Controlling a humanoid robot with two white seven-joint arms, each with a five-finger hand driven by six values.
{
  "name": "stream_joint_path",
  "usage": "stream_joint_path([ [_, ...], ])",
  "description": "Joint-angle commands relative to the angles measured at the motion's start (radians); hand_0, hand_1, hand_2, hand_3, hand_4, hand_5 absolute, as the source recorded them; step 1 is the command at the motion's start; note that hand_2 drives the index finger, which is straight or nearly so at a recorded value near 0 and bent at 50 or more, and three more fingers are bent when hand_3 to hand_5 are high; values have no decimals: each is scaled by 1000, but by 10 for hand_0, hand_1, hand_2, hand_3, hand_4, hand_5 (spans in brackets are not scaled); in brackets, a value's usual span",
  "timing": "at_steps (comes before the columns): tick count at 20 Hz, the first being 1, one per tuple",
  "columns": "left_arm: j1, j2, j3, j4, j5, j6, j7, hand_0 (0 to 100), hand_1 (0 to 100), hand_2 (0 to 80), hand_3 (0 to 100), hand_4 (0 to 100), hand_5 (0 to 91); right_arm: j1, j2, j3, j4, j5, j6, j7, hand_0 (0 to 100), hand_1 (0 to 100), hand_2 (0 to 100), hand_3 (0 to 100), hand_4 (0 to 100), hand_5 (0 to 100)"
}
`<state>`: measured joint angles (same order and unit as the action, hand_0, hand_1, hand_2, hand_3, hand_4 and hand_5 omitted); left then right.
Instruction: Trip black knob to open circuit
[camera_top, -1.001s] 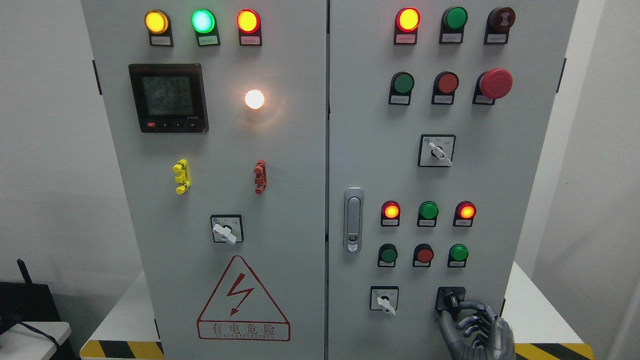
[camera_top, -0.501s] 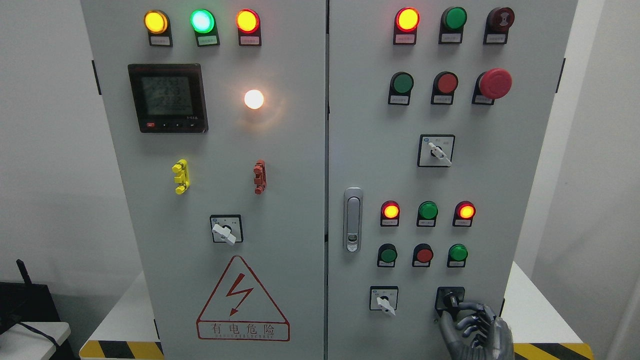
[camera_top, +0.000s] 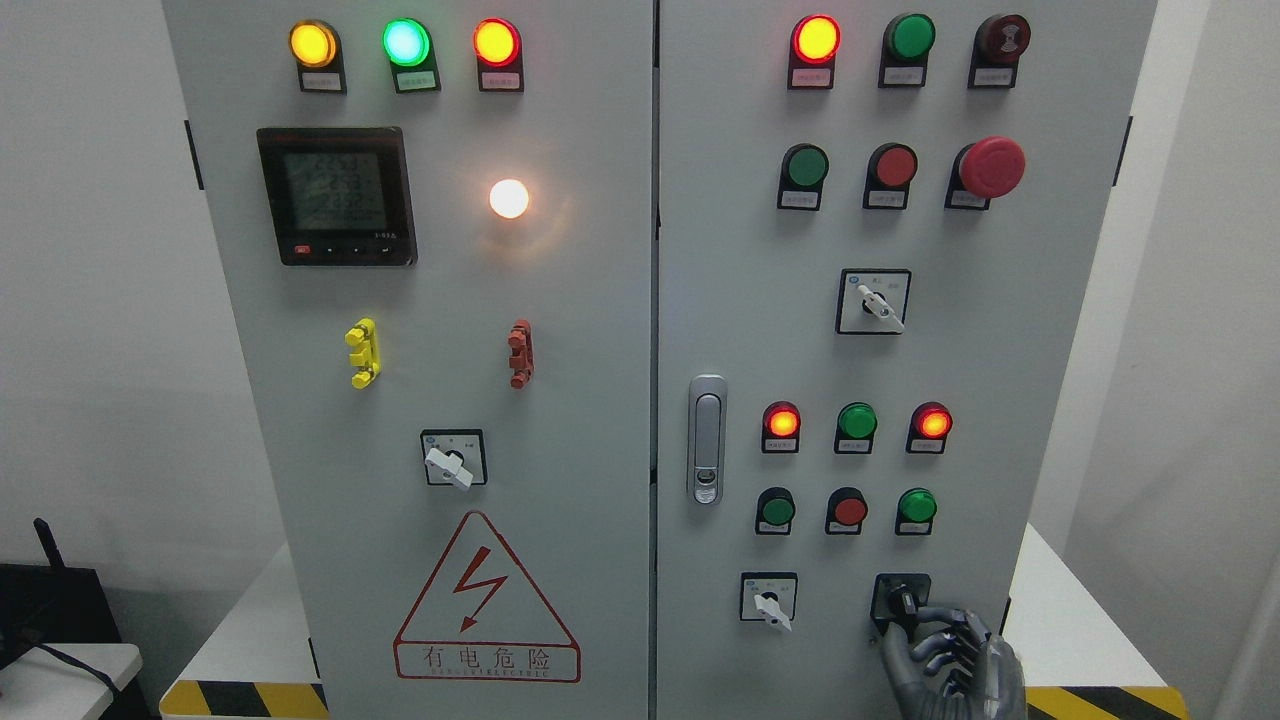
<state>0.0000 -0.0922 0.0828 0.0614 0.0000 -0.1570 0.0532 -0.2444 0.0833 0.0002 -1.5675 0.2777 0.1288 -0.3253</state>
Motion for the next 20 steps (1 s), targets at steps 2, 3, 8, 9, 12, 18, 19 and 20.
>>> stream_joint_path([
  [2, -8, 0, 0, 0, -34, 1, 0, 120, 389, 0, 0, 0, 0, 0, 0, -31, 4, 0, 0, -3, 459, 822, 454, 778, 845, 958],
  [3, -8, 0, 0, 0, -32, 1, 0, 120, 389, 0, 0, 0, 0, 0, 0, -31, 4, 0, 0, -4, 462, 820, 455, 779, 845, 958],
  [8, -8, 0, 0, 0, -32, 1, 0, 120, 389, 0, 0, 0, 0, 2, 0, -31, 4, 0, 0, -3, 473, 804, 459, 782, 847, 959],
  [9, -8, 0, 0, 0, -34, 1, 0, 120, 389, 0, 0, 0, 0, 2, 1, -31, 6, 0, 0, -3, 475, 794, 461, 784, 849, 960],
  [12, -8, 0, 0, 0, -32, 1, 0, 120, 389, 0, 0, 0, 0, 0, 0, -31, 6, 0, 0, -4, 473, 773, 465, 789, 852, 961],
  [18, -8, -1, 0, 0, -32, 1, 0, 120, 389, 0, 0, 0, 0, 0, 0, -32, 6, -2, -1, -4, 474, 750, 472, 795, 857, 962],
  [19, -8, 0, 0, 0, -34, 1, 0, 120, 389, 0, 0, 0, 0, 0, 0, -32, 6, -2, -1, -4, 474, 748, 477, 798, 858, 962],
  [20, -8, 0, 0, 0, -34, 1, 0, 120, 389, 0, 0, 0, 0, 0, 0, -32, 6, -2, -1, -4, 474, 747, 477, 799, 858, 962],
])
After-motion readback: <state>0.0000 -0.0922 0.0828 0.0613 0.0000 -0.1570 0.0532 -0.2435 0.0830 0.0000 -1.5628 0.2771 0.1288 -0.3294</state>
